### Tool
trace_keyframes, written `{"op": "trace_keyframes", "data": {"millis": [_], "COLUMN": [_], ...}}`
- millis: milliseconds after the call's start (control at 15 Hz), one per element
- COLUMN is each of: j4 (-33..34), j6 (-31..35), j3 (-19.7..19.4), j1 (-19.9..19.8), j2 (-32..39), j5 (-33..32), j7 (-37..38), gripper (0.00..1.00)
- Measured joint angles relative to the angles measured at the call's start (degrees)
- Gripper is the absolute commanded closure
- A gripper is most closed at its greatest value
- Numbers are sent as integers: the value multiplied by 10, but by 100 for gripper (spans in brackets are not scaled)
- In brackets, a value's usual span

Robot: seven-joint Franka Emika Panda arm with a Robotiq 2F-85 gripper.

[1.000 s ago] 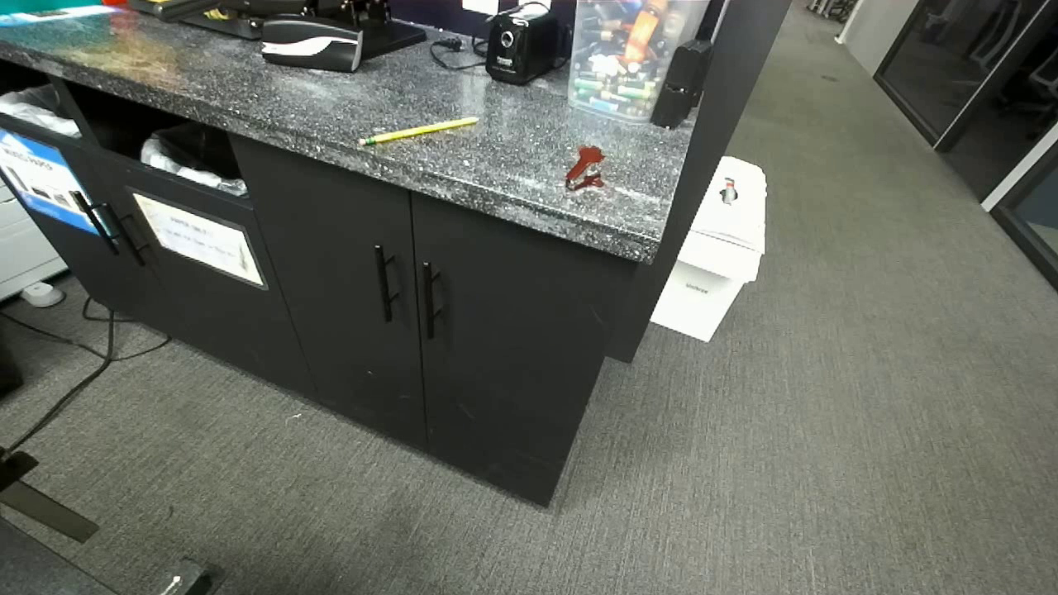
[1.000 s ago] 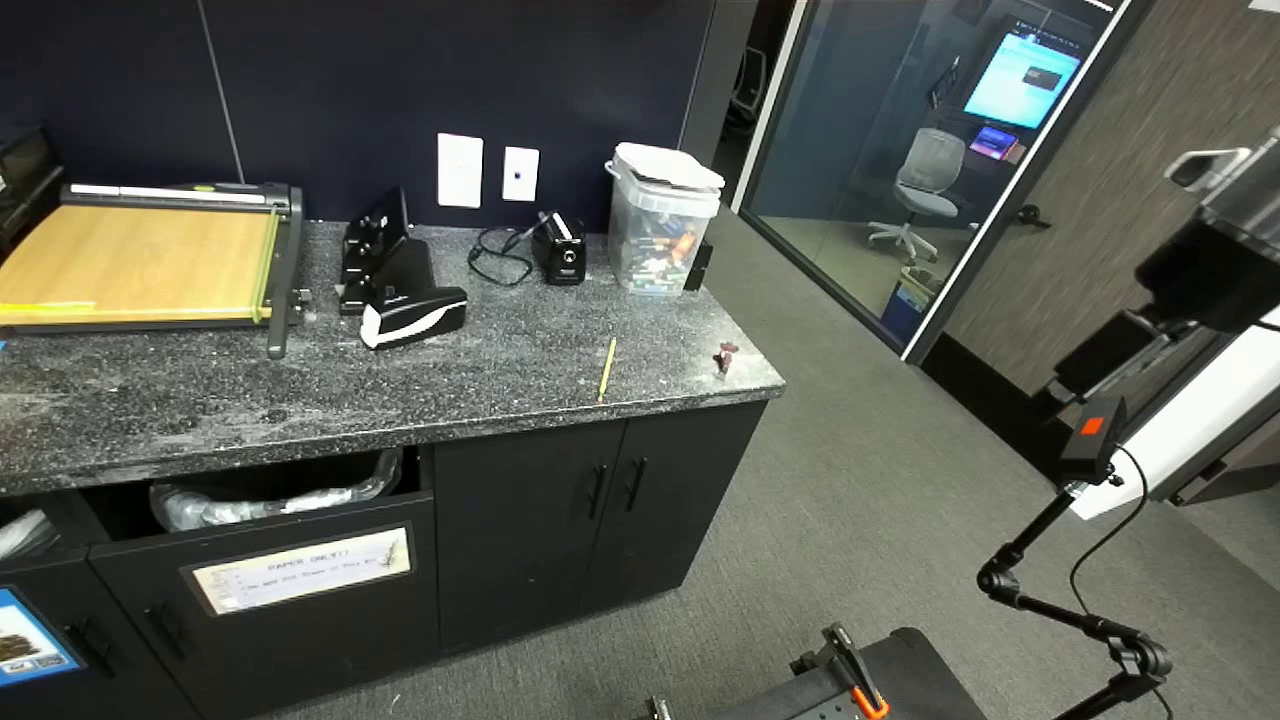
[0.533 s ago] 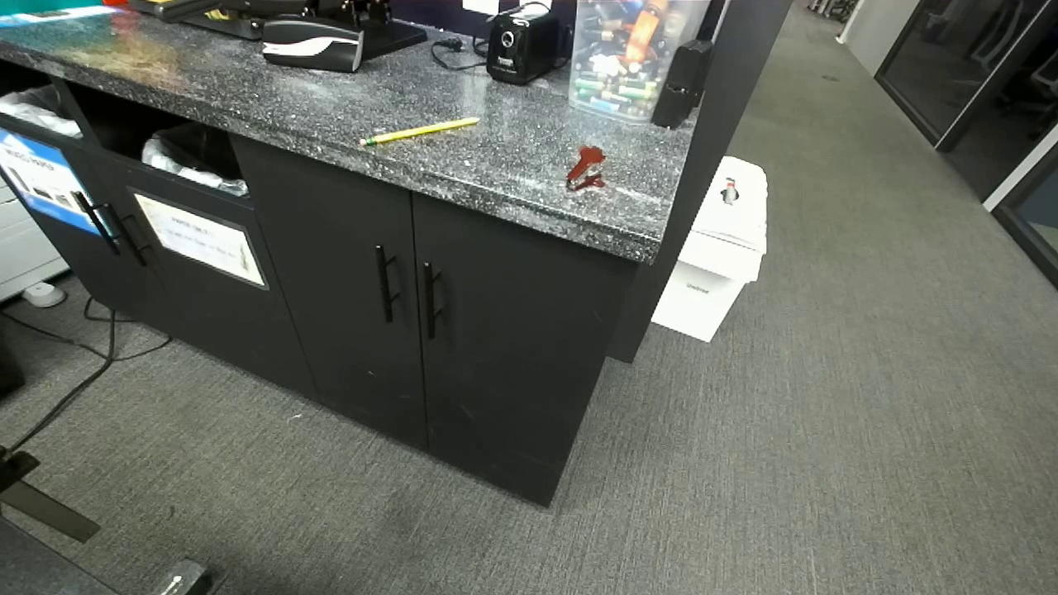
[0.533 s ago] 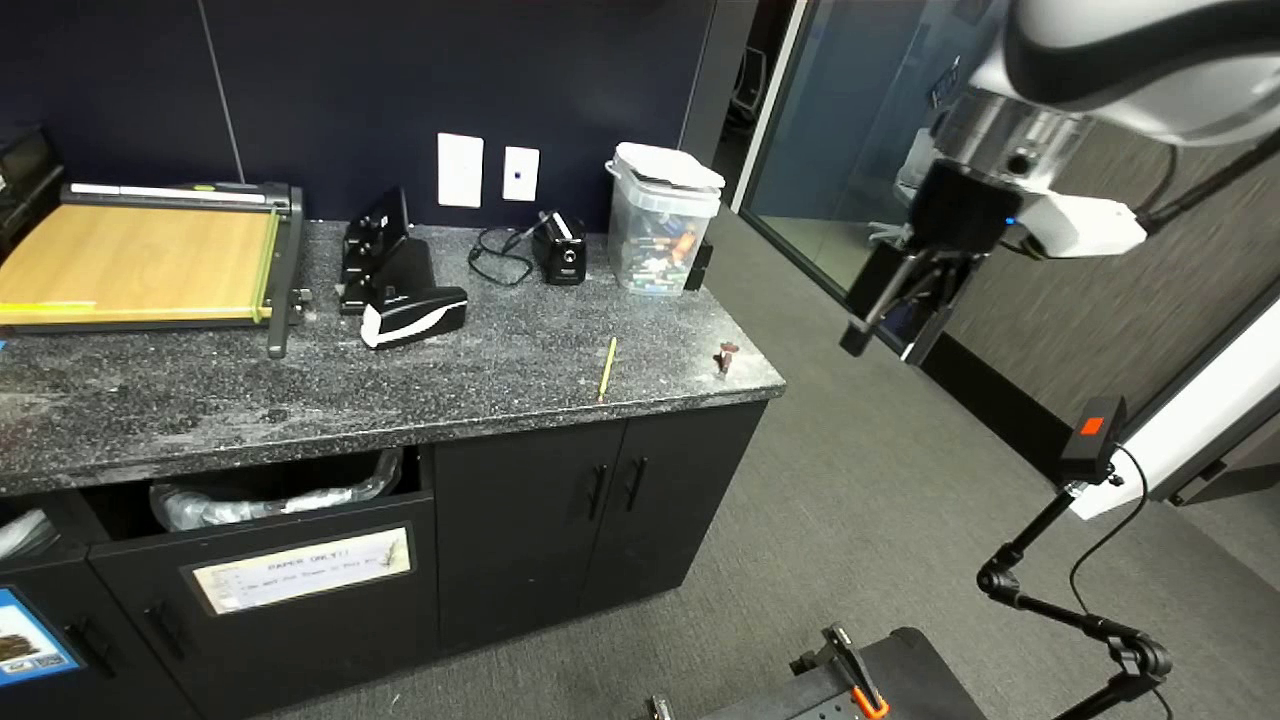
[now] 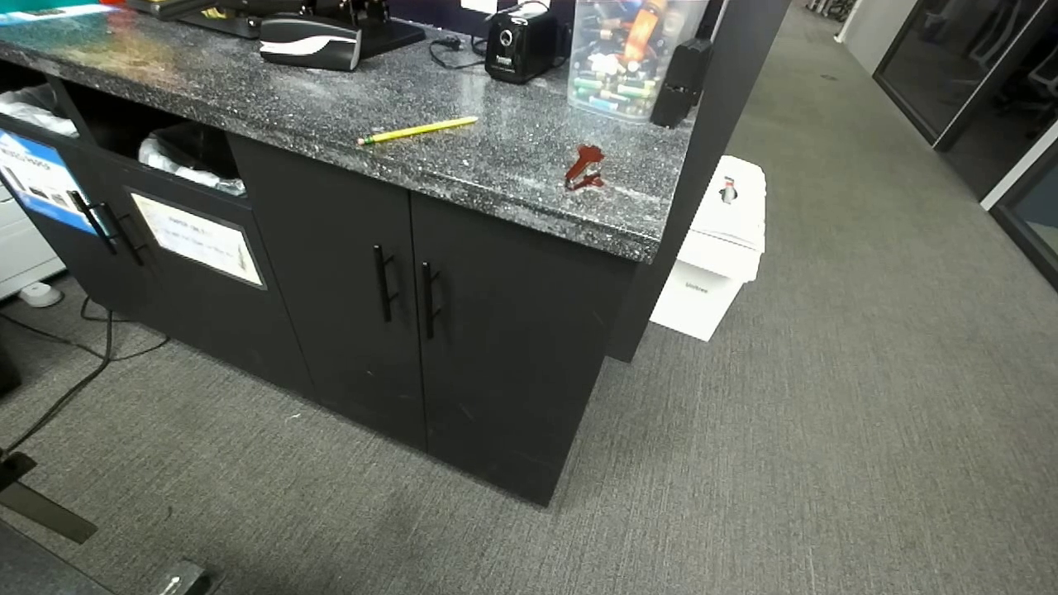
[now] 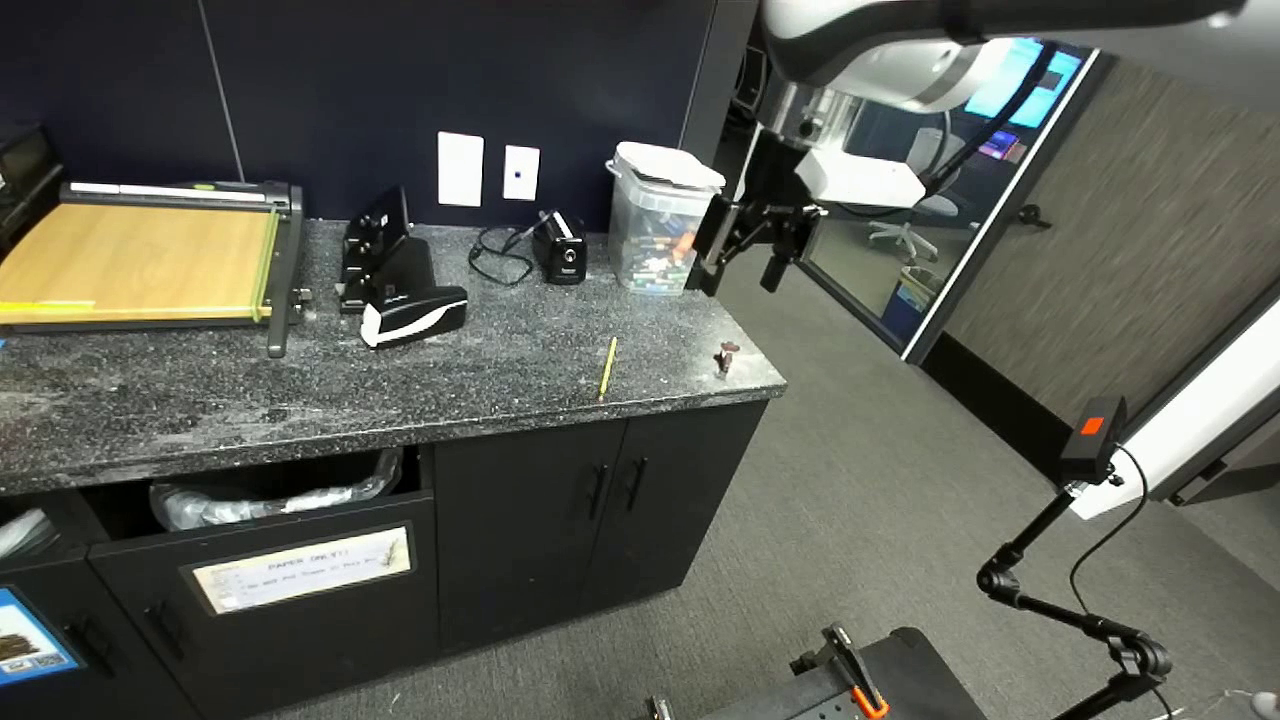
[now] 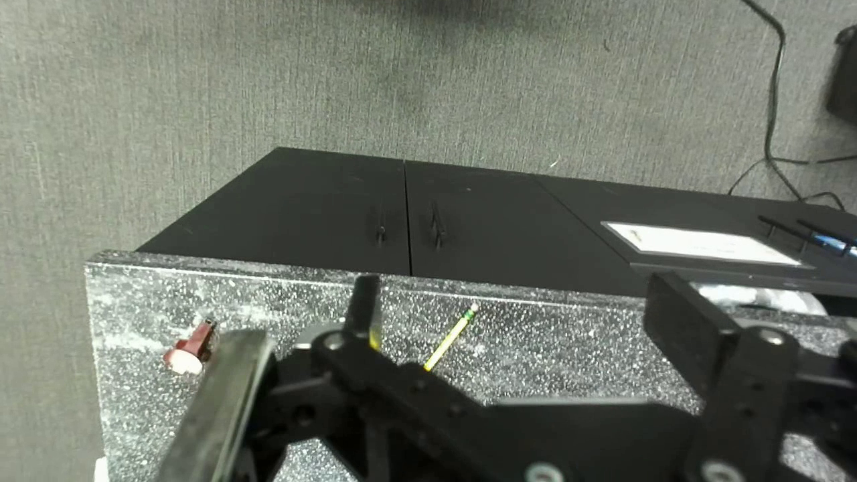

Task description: Move the pen

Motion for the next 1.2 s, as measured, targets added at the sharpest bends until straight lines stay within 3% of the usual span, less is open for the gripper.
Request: {"op": "trace_keyframes", "data": {"millis": [733,1200], "j4": [317,489], "j6": [2,-34], "j3": [4,5], "j1": [-8,-8], "j2": [307,473], "j5": [2,4], "j7": [95,150], "gripper": [0,0]}}
